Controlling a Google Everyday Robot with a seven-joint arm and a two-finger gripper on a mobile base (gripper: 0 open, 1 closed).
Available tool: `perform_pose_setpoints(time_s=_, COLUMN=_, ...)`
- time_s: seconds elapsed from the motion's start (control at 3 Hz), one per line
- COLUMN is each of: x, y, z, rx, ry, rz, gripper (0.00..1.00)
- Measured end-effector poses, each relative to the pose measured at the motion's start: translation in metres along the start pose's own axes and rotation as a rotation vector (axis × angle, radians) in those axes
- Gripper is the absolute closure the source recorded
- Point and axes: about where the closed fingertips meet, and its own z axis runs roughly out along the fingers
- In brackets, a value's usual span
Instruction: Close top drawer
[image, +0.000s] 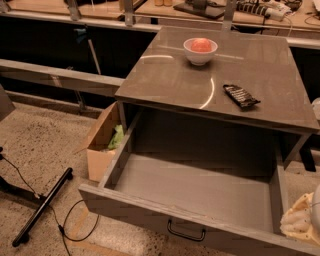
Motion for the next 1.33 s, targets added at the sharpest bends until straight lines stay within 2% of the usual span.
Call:
perform_pose_setpoints(time_s=0.33, x=0.013, y=0.017, z=0.015, rx=-0.005, ry=0.01, rz=-0.012, gripper=1.0)
perform_pose_setpoints(time_s=0.67, x=0.021, y=0.034, z=0.033, rx=-0.01, ry=-0.008, rz=-0.049, gripper=1.0)
perform_pose_setpoints(time_s=1.33, x=0.026, y=0.079, z=0.067, rx=-0.001, ry=-0.13, rz=-0.124, gripper=1.0)
